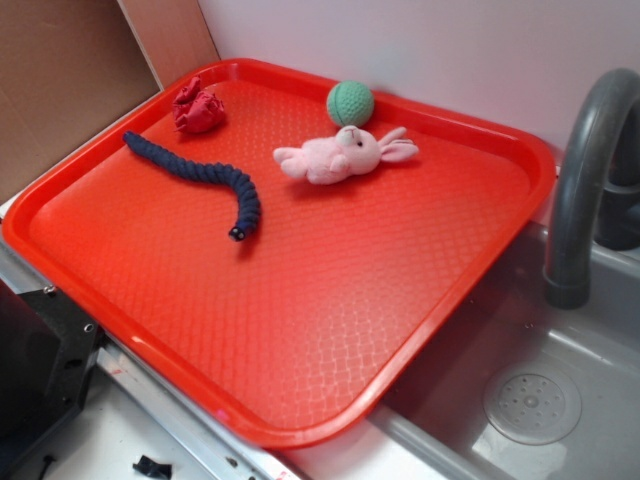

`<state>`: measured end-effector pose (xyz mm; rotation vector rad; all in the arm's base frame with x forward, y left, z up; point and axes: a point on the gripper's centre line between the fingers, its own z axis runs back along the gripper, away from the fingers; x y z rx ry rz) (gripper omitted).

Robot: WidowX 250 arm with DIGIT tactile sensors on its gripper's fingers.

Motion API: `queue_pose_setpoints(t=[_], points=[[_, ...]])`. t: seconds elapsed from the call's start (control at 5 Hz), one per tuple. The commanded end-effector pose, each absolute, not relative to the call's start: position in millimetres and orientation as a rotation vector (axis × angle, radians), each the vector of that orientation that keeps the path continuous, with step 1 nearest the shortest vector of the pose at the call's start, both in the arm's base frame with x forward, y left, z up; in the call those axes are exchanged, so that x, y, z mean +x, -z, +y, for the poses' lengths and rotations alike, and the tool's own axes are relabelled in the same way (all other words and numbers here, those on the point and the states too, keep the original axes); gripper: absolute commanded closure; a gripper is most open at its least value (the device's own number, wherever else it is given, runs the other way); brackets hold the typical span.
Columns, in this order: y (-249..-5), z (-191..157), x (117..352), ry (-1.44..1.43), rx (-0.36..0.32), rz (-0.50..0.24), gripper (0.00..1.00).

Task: Grab the blue rope.

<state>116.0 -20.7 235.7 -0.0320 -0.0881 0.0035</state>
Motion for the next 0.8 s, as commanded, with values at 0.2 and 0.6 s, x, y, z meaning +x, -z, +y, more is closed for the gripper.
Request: queue_pose_setpoints(t=[0.2,0.6], points=[[-231.8,-13.3,118.6,-0.188,-0.068,-0.129,0.0],[-192.1,13.5,153.4,-0.697,-0.143,-0.116,0.0]])
